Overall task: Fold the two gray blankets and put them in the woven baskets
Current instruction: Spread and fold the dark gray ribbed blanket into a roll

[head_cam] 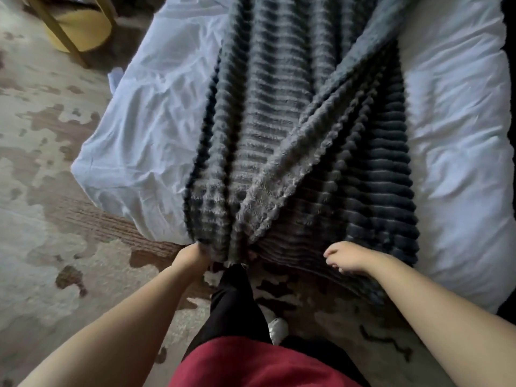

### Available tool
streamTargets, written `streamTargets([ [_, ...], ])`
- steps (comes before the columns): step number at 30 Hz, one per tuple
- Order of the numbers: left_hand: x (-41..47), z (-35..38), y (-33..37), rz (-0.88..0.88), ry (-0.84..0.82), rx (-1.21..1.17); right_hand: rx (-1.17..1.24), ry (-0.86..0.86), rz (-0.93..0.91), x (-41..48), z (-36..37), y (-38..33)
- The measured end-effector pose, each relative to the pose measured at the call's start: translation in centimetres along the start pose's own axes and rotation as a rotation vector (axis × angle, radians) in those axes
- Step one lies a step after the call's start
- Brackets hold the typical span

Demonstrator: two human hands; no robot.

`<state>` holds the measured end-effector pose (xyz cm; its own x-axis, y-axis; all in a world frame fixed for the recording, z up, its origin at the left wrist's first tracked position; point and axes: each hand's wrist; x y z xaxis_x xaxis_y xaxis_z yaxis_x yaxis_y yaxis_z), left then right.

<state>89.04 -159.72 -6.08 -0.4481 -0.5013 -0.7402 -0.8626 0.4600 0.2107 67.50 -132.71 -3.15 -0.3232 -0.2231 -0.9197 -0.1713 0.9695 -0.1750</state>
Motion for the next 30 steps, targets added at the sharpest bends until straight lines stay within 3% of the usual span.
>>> streamTargets([
  [4, 4.8, -3.6, 6.4, 0.172, 0.095, -0.193, 0.513, 0.272, -0.066, 5.6, -4.8, -6.2],
  [6, 6.8, -4.6, 9.6, 0.264, 0.131, -0.293, 0.720, 0.422, -0.011, 8.4, -7.8, -8.6],
  [10, 10.0, -5.3, 15.6, 0.396, 0.028, -0.436, 1.358, 0.473, 0.086, 12.4, -13.0, -12.5],
  [12, 10.9, -5.9, 18.0, 0.395, -0.091, -0.543, 1.539, 0.511, 0.049, 12.8, -15.2, -15.1],
  [14, 11.3, -7.0, 19.6, 0.374, -0.153, -0.649, 1.486, 0.618, -0.112, 12.4, -17.1, -18.7],
  [16, 11.6, -8.9, 20.2, 0.376, -0.092, -0.649, 1.357, 0.673, -0.345, 11.2, -18.6, -23.3],
  [18, 12.3, -11.4, 19.3, 0.363, 0.024, -0.658, 1.263, 0.634, -0.536, 10.0, -19.8, -28.0],
  [21, 15.0, -15.9, 14.7, 0.243, 0.204, -0.909, 1.196, 0.540, -0.672, 10.9, -21.2, -34.6],
  [24, 19.7, -18.8, 7.7, -0.040, 0.343, -0.930, 0.945, 0.398, -0.614, 15.4, -19.7, -41.4],
  [26, 22.3, -19.0, 3.9, -0.210, 0.281, -0.770, 0.579, 0.223, -0.430, 18.8, -17.5, -43.5],
  [28, 23.4, -18.0, 2.3, -0.237, 0.137, -0.665, 0.188, 0.155, -0.222, 21.5, -16.1, -42.6],
  [30, 24.0, -17.0, 2.9, -0.158, 0.115, -0.658, 0.118, 0.241, -0.204, 22.3, -16.7, -41.0],
])
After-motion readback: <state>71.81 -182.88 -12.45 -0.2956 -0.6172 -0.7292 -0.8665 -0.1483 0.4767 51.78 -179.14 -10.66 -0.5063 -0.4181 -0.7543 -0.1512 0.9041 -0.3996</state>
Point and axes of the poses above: each hand's wrist, its own x-axis towards the middle knuckle, its own z-axis out of the palm, y = z × x, and after that the axes turned 4 degrees about -x, right-handed
